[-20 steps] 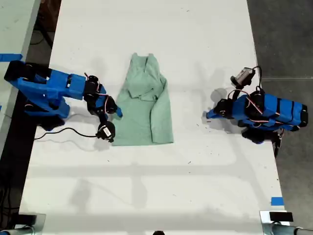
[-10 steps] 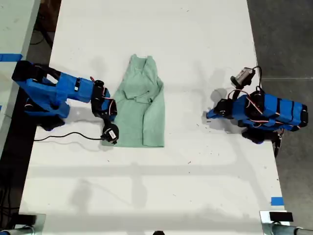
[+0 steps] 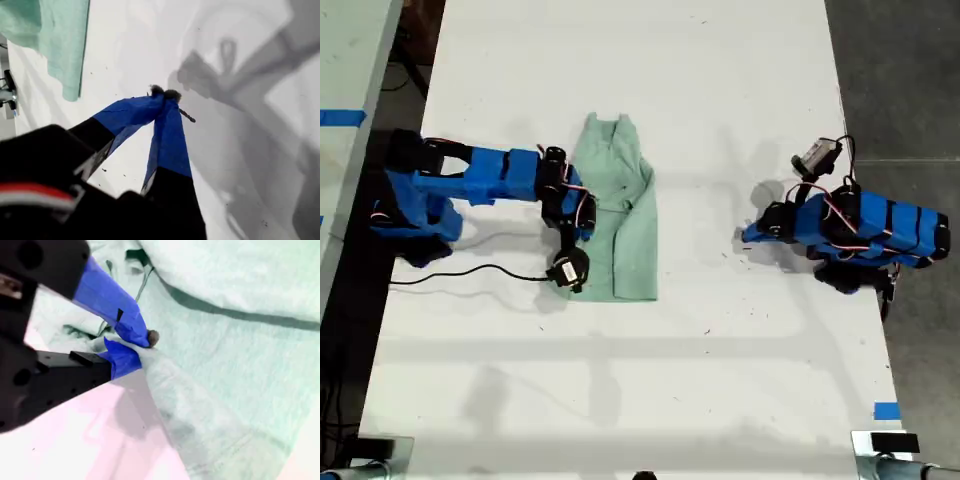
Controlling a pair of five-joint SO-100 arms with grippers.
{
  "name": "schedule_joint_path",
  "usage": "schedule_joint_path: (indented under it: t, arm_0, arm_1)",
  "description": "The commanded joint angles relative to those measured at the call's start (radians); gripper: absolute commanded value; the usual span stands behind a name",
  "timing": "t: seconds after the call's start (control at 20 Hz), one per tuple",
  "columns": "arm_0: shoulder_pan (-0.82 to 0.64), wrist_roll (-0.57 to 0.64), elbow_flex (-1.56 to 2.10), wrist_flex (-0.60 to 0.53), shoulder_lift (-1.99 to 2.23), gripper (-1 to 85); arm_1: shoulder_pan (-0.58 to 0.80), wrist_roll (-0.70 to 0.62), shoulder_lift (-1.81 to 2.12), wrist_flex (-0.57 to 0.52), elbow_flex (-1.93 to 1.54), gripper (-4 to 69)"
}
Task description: Fold t shirt
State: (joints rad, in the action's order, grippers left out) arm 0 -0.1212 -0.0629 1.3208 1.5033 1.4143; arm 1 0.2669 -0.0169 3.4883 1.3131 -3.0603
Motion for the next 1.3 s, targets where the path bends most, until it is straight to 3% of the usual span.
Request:
schedule_joint_path:
  t: [0.0, 0.15, 0.25, 0.3, 0.4, 0.45, 0.5, 0.75, 0.95, 1.25]
  arm_0:
    - [-0.055, 0.066, -0.215, 0.02, -0.097, -0.2]
    - [-0.078, 0.109, -0.296, 0.009, -0.196, 2.8]
    - [-0.086, 0.121, -0.308, -0.003, -0.241, 28.6]
    - [-0.091, 0.133, -0.314, -0.003, -0.262, 30.5]
    - [-0.094, 0.178, -0.325, -0.005, -0.282, 25.8]
    - [-0.095, 0.183, -0.325, -0.003, -0.27, 3.2]
    - [-0.092, 0.178, -0.325, 0.0, -0.236, -0.1]
    - [-0.078, 0.199, -0.285, -0.002, 0.087, -0.1]
    - [-0.084, 0.166, -0.046, -0.015, 0.4, -0.1]
    - [-0.091, 0.14, 0.525, -0.291, 0.802, -0.1]
  arm_1:
    - [0.009, -0.005, 0.012, 0.011, -0.04, -1.5]
    - [0.009, -0.006, 0.012, 0.011, -0.04, -1.5]
    - [0.009, -0.008, 0.012, 0.011, -0.04, -1.5]
    - [0.009, -0.009, 0.012, 0.011, -0.04, -1.5]
    - [0.009, -0.009, 0.012, 0.011, -0.04, -1.5]
    - [0.009, -0.009, 0.012, 0.011, -0.04, -1.5]
    - [0.011, -0.009, 0.012, 0.011, -0.04, -1.5]
    - [0.011, -0.009, 0.012, 0.011, -0.04, -1.5]
    - [0.011, -0.009, 0.012, 0.011, -0.04, -1.5]
    - [0.011, -0.008, 0.012, 0.011, -0.04, -1.5]
